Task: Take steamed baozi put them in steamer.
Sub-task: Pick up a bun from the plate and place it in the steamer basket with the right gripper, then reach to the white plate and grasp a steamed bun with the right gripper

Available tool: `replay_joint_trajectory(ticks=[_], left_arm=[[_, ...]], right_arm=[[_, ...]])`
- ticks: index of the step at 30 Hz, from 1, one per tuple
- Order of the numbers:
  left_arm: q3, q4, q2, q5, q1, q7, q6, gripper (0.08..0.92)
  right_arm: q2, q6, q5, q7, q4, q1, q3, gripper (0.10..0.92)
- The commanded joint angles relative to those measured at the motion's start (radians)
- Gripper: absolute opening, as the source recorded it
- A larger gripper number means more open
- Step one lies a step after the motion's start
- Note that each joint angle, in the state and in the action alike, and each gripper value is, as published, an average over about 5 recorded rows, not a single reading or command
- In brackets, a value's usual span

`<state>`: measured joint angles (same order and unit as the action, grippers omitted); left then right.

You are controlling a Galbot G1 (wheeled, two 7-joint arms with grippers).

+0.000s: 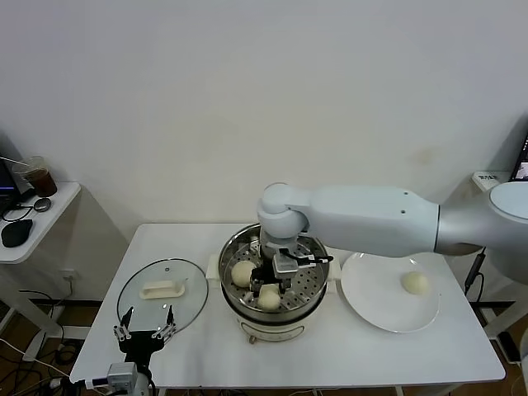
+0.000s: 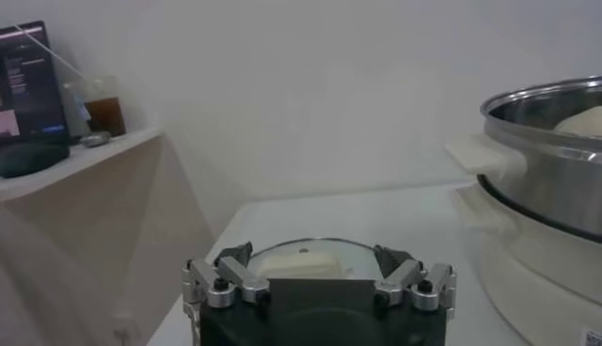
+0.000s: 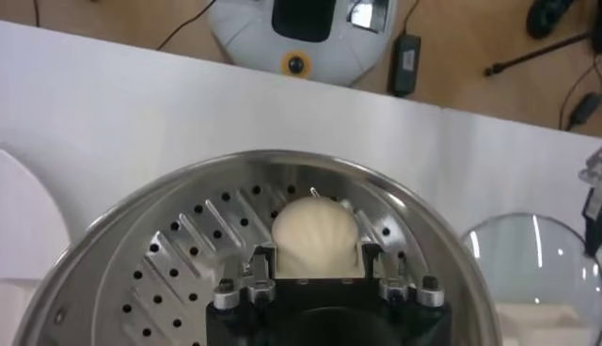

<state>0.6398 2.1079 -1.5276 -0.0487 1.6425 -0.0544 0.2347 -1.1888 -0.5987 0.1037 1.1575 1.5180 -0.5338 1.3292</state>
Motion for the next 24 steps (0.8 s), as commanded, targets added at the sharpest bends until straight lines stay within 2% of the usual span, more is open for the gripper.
replay_joint_trajectory(ticks=[1,7,10,15,18,24], left_arm=[[0.000,0.002,0.001,0.000,0.000,0.000,0.000,0.823],[0.000,0.004,0.000,0.000,0.001,0.001,0.000,0.823],[0.000,0.004,0.002,-0.001,0.003,0.001,0.000,0.823],[0.000,0.004,0.004,0.000,0.002,0.001,0.000,0.823],[0.001,0.007,0.006,0.001,0.002,0.002,0.001,0.823],[0.003,0.013,0.012,0.005,-0.002,0.007,0.003,0.823]], right_arm=[[0.003,0.005,-0.029,-0.003,0.006,-0.011,0.015,0.624],[0.024,0.018,-0.111,0.001,-0.002,-0.055,-0.004,0.785],[0.055,0.031,-0.177,0.014,-0.008,-0.113,-0.010,0.817],[0.167,0.106,-0.289,0.012,-0.014,-0.202,0.005,0.823],[0.252,0.242,-0.421,-0.014,-0.036,-0.237,0.026,0.823],[0.381,0.646,-0.683,-0.040,-0.123,-0.204,-0.032,0.823]])
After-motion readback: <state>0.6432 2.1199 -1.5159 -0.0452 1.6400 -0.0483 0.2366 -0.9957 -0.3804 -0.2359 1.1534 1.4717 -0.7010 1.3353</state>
